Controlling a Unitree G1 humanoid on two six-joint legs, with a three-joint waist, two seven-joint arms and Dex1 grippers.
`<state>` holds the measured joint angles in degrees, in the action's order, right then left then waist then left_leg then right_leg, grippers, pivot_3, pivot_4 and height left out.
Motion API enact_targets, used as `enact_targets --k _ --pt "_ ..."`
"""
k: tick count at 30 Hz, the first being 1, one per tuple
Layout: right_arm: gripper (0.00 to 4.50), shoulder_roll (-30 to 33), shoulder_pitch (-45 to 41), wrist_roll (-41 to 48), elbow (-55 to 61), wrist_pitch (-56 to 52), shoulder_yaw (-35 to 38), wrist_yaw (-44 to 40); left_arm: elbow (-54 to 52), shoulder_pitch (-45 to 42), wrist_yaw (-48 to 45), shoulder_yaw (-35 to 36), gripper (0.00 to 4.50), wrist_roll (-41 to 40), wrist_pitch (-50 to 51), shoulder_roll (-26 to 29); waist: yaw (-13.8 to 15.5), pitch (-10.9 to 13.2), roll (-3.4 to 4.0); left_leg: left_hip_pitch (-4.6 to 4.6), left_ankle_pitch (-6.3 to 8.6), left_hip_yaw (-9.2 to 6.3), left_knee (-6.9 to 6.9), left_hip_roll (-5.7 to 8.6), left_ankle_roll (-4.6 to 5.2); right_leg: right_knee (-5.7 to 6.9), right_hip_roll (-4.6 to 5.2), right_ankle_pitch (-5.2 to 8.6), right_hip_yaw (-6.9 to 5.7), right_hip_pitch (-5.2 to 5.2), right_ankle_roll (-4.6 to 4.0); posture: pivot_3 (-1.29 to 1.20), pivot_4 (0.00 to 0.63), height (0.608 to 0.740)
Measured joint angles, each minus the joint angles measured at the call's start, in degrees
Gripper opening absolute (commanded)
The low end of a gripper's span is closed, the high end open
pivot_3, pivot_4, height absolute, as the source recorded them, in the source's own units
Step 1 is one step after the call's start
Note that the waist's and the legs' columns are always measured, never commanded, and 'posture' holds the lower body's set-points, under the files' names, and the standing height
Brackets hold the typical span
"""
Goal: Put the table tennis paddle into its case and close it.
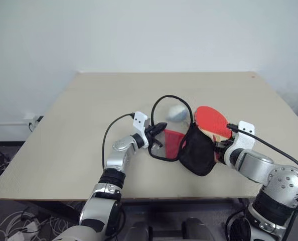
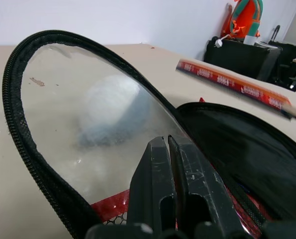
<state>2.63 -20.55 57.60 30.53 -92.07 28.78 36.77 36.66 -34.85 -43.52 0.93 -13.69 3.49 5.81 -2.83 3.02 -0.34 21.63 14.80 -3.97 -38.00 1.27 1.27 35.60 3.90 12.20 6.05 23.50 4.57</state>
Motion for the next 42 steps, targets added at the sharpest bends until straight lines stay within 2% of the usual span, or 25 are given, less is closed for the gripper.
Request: enact_targets --k 11,16,22,25,33,42 --pt "1.18 -8.5 -2.0 12.9 -3.3 0.0 8.3 19.8 0.2 0.0 0.0 0.0 0.0 0.0 0.0 -0.6 0.0 0.0 0.0 0.0 -0.01 -0.01 -0.01 0.0 0.02 -0.01 -0.01 0.0 0.01 -0.02 0.0 0.0 0.0 0.74" --pt "1.18 -8.7 -2.6 20.8 -5.9 2.9 8.4 29.7 0.2 0.0 0.0 0.0 0.0 0.0 0.0 -0.6 0.1 0.0 0.0 0.01 -0.01 -0.04 0.02 0.0 0.03 -0.05 0.0 0.01 0.0 -0.03 -0.01 0.0 0.0 0.74" --pt "1.18 -1.3 -0.8 33.8 -10.0 14.0 -0.1 40.4 0.2 0.0 0.1 0.0 0.0 0.0 0.0 -0.6 0.1 0.0 0.0 0.02 -0.02 -0.03 0.02 0.01 0.04 -0.13 0.01 0.01 0.03 -0.08 -0.02 0.0 0.0 0.74" --pt "1.18 3.3 0.7 39.1 -11.3 19.8 -5.9 43.1 0.2 0.0 0.1 0.0 0.0 0.0 0.0 -0.7 0.0 0.0 -0.01 0.02 -0.02 -0.01 0.04 0.01 0.05 -0.18 0.0 0.02 0.06 -0.09 -0.02 0.0 0.0 0.74" --pt "1.18 14.5 3.8 49.0 -11.9 32.9 -17.7 43.6 0.2 0.0 0.2 0.0 0.0 0.0 0.0 -1.0 -0.1 0.0 -0.03 0.09 0.0 0.02 0.1 -0.01 0.08 -0.62 -0.03 -0.01 0.12 -0.23 -0.04 0.0 0.0 0.74" --pt "1.18 23.0 5.1 52.6 -11.9 40.6 -25.4 40.5 0.2 0.1 0.5 0.0 0.0 0.1 0.0 -1.0 0.0 0.0 -0.07 0.12 0.06 0.07 0.1 0.0 0.19 -0.78 -0.03 -0.01 0.21 -0.29 -0.04 0.0 0.0 0.74"
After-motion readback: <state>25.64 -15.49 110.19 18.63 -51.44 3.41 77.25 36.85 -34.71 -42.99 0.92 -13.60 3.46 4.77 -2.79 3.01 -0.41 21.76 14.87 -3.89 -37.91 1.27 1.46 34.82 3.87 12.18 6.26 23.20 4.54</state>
